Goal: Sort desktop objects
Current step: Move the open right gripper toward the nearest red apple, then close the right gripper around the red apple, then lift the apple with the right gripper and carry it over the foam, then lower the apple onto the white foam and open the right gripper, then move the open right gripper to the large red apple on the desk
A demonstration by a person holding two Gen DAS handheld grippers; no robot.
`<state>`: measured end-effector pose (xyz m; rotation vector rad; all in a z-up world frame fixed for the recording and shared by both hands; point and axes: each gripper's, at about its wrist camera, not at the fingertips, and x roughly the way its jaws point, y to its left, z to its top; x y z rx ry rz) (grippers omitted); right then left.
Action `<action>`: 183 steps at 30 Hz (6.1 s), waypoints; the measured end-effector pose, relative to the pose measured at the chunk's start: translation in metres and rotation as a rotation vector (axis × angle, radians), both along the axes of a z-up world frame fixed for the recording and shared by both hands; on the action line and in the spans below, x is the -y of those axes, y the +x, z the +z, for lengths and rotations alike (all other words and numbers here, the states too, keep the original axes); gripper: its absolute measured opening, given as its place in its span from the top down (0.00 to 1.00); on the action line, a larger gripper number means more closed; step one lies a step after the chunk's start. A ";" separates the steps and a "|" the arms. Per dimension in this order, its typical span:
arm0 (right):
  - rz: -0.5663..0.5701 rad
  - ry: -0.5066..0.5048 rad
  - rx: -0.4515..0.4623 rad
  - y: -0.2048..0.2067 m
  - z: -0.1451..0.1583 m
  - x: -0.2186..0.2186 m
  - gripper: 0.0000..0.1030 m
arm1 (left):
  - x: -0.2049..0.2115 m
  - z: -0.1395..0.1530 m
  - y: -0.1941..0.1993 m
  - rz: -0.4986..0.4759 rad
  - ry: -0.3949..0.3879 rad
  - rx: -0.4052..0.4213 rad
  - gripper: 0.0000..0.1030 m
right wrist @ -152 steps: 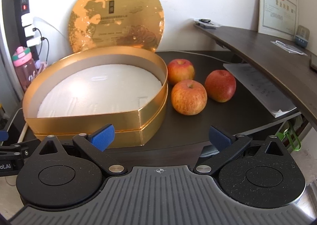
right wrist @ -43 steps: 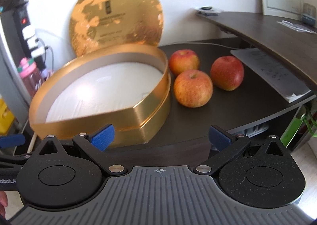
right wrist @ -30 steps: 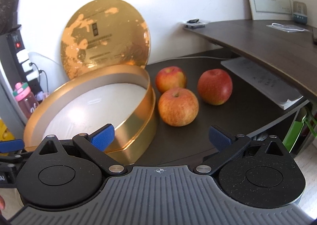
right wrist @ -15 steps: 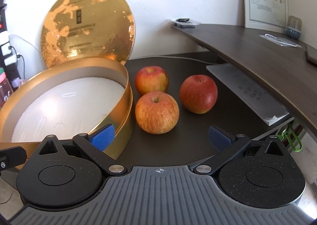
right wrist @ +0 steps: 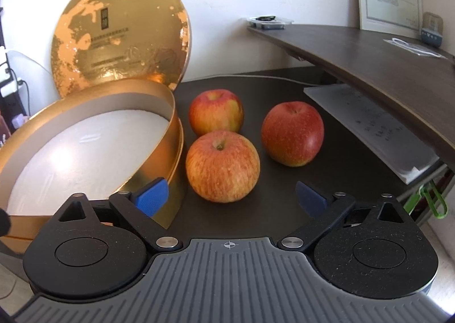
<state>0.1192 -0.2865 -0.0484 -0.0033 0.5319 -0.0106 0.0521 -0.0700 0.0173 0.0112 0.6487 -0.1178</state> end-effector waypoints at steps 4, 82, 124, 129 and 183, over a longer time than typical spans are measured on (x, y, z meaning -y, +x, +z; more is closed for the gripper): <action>0.010 0.022 -0.034 0.015 -0.010 0.004 0.09 | -0.002 -0.001 0.006 0.007 -0.001 -0.004 0.00; 0.011 -0.070 -0.047 0.040 -0.032 0.016 0.20 | -0.007 -0.010 0.009 0.007 0.021 -0.038 0.00; 0.473 -0.309 -0.140 0.109 0.015 -0.291 0.20 | -0.168 -0.023 -0.021 0.181 -0.141 0.025 0.00; 0.451 -0.304 -0.177 0.128 0.007 -0.304 0.20 | -0.173 -0.027 -0.021 0.181 -0.148 0.013 0.00; 0.100 0.093 0.000 -0.050 0.046 -0.027 0.05 | -0.003 0.002 -0.003 -0.098 0.041 0.035 0.00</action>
